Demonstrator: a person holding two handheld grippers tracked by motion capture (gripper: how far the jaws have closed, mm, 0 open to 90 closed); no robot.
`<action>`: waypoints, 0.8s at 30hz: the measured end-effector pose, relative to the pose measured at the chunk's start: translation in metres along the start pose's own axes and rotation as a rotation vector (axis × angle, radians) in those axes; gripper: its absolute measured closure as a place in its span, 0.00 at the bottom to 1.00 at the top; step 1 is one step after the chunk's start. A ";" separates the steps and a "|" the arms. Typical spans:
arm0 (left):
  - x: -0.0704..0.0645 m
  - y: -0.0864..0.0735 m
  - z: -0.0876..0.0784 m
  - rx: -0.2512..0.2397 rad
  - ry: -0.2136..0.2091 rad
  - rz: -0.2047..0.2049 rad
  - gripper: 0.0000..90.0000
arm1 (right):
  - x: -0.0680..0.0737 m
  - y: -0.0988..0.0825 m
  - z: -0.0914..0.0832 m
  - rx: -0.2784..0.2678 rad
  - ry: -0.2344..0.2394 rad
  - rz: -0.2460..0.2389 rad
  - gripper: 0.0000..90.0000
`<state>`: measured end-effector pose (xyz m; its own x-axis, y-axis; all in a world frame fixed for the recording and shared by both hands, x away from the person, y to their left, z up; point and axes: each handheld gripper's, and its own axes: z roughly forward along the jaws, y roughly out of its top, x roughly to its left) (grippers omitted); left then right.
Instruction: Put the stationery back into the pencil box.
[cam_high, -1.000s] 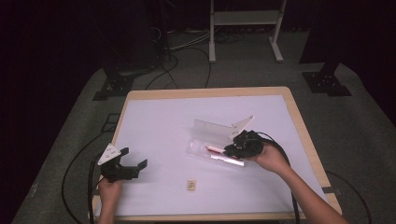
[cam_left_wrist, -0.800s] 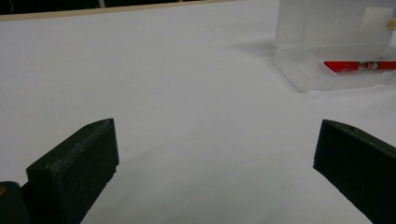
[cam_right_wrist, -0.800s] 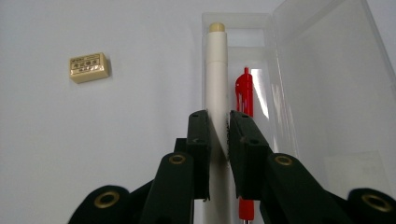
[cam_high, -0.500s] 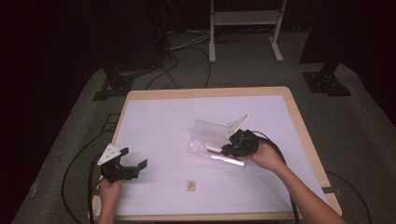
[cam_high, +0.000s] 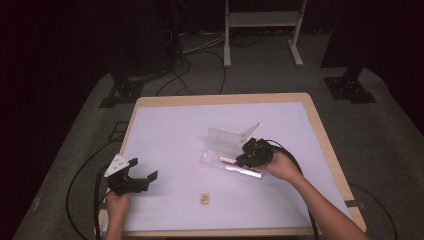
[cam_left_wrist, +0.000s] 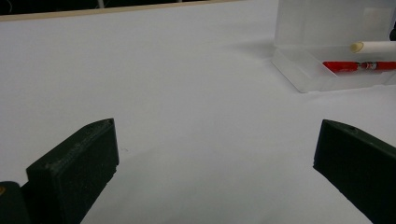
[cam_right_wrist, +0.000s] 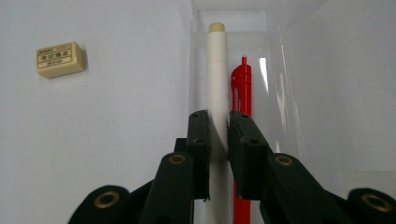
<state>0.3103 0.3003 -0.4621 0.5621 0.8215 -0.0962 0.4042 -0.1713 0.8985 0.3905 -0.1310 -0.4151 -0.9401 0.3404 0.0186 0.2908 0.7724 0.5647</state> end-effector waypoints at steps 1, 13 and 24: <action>0.000 0.000 0.000 0.000 0.001 -0.001 0.00 | 0.000 0.000 0.001 0.001 0.001 0.004 0.87; 0.000 0.000 0.000 -0.004 0.000 0.001 0.00 | -0.005 0.000 0.010 0.025 0.015 0.010 0.87; 0.000 0.000 0.000 -0.004 0.001 0.000 0.00 | -0.009 -0.001 0.018 0.050 0.031 0.024 0.87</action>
<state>0.3098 0.3004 -0.4620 0.5615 0.8220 -0.0954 0.4013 -0.1697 0.9001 0.4018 -0.1249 -0.4310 -0.9378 0.3424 0.0578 0.3208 0.7904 0.5219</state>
